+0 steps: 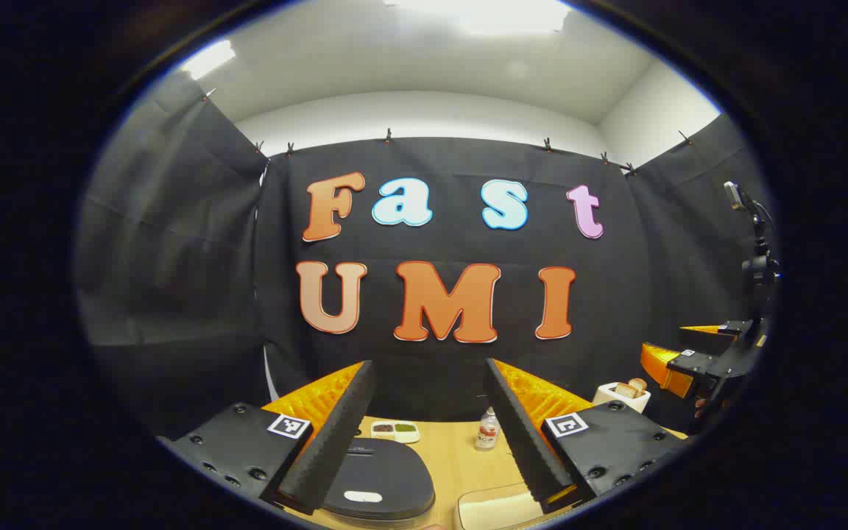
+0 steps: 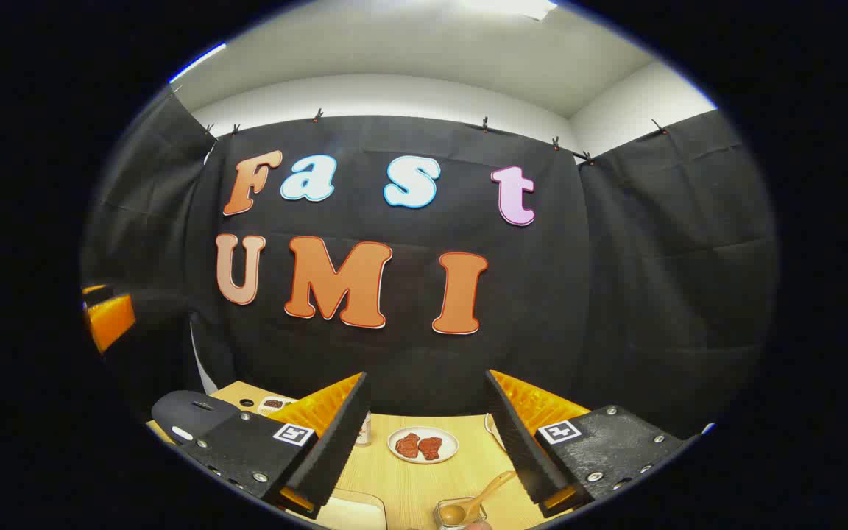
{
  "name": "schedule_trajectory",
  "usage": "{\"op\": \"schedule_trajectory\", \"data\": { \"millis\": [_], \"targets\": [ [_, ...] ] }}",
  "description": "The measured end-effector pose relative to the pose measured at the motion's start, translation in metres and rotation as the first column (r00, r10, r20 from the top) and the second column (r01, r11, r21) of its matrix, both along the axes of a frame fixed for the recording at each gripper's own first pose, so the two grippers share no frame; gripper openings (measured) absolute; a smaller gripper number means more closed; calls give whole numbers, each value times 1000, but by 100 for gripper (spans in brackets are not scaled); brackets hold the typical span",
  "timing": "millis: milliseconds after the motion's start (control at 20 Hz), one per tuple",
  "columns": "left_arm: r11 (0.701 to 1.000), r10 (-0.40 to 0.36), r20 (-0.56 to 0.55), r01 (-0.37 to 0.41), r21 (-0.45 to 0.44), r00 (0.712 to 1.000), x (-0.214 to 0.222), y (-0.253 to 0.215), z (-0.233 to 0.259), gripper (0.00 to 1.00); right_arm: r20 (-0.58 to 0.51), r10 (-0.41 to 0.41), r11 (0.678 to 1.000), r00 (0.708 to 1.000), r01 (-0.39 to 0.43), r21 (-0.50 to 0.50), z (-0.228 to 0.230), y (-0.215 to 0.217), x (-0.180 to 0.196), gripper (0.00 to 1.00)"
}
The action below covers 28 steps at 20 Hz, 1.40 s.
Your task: Close the left gripper, press the button to open the rice cooker; take a wooden spoon from the chopstick holder with the right hand, scoop a spoonful of rice and pour it into the rice cooker, then put the wooden spoon back into the chopstick holder.
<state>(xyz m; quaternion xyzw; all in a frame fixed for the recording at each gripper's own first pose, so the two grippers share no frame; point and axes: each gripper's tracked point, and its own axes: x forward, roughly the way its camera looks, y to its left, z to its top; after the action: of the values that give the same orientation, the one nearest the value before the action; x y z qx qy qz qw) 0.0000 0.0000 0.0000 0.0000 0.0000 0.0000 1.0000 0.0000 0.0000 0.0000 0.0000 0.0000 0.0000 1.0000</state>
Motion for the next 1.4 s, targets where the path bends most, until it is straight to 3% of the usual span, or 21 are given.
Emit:
{"op": "schedule_trajectory", "data": {
  "millis": [250,400,650,800,950,1400],
  "targets": [
    [999,41,-39,-41,-2,998,-1,15,0,97,8,28,999,1000,-28,-33,0,-1,1,97],
    [997,75,-61,-73,33,995,-2,15,-5,96,7,3,998,1000,-2,-55,-3,-26,-4,92],
    [996,88,-86,-86,27,992,-4,1,-8,96,4,-16,1000,1000,16,8,-4,-55,-9,95],
    [996,84,-76,-82,20,994,-2,-6,-1,98,7,4,1000,1000,-4,21,3,-54,-8,93],
    [999,48,-82,-46,26,995,0,-15,3,97,30,25,999,999,-26,21,13,-55,-8,97],
    [994,106,-182,-101,36,978,10,15,-14,96,9,43,999,999,-43,10,4,-61,-3,95]
  ]
}}
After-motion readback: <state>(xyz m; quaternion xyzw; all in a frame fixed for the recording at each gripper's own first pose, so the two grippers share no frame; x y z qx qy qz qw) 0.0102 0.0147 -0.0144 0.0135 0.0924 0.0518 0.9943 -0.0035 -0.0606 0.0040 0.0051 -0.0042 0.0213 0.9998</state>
